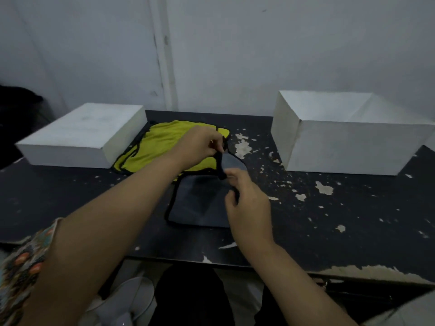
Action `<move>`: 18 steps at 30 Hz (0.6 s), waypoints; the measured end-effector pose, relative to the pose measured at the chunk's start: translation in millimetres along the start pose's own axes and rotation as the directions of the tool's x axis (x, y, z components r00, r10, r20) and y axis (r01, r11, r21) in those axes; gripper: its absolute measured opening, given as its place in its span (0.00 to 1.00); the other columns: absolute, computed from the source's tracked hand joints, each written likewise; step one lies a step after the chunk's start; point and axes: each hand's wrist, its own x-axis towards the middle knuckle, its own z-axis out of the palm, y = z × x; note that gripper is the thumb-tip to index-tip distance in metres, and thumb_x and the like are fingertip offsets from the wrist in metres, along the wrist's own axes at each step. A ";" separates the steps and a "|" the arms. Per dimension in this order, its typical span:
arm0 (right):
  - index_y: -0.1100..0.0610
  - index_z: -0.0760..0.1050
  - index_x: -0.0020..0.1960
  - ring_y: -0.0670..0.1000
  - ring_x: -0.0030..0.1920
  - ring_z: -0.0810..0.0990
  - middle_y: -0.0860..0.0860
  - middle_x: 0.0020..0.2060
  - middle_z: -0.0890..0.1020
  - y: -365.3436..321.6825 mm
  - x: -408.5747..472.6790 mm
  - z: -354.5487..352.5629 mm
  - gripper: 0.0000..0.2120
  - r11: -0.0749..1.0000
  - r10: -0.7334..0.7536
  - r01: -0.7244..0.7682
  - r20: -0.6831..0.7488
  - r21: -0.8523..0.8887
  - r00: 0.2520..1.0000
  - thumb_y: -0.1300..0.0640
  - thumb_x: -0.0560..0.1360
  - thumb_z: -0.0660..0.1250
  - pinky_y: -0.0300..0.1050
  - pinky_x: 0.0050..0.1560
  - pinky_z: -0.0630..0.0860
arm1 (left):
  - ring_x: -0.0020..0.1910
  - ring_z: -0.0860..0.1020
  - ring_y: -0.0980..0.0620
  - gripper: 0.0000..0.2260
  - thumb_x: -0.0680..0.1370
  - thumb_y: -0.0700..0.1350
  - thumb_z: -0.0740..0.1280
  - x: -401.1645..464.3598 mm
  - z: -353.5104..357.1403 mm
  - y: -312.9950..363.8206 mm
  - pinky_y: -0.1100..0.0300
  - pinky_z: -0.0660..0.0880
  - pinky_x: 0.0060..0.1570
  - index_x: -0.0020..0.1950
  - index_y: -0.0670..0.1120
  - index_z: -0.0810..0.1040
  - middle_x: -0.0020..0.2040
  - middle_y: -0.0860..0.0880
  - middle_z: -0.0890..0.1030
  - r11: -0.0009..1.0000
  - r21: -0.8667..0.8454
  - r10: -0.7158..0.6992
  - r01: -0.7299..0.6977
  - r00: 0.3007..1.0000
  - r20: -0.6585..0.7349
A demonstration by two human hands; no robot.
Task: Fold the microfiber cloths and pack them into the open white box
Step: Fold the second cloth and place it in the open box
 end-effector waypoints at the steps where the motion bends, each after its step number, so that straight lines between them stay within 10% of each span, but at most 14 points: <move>1: 0.57 0.74 0.61 0.53 0.51 0.81 0.55 0.50 0.83 -2.4 -1.0 7.4 0.20 0.999 -0.042 0.042 0.023 -0.014 0.999 0.70 0.71 0.61 0.47 0.48 0.78 | 0.38 0.77 0.53 0.08 0.66 0.31 0.70 -6.9 -4.4 -7.9 0.69 0.66 0.35 0.37 0.43 0.83 0.39 0.46 0.83 1.000 0.020 -0.009 0.009 1.000 -0.001; 7: 0.60 0.78 0.57 0.53 0.45 0.83 0.54 0.46 0.85 -13.3 -8.2 41.6 0.21 0.970 -0.212 0.229 0.175 -0.084 0.962 0.69 0.66 0.63 0.42 0.44 0.76 | 0.44 0.80 0.48 0.08 0.68 0.32 0.70 -41.6 -13.5 -42.4 0.56 0.76 0.44 0.40 0.43 0.83 0.44 0.47 0.84 0.990 0.141 -0.044 0.028 0.993 0.112; 18: 0.54 0.83 0.49 0.50 0.43 0.84 0.51 0.42 0.86 -6.8 -23.4 74.3 0.17 0.932 -0.239 0.315 0.348 -0.181 0.907 0.64 0.62 0.68 0.40 0.42 0.79 | 0.49 0.79 0.50 0.08 0.72 0.35 0.68 -54.3 -11.6 -60.6 0.59 0.72 0.45 0.45 0.46 0.83 0.49 0.50 0.83 0.975 0.216 -0.109 0.047 0.952 0.287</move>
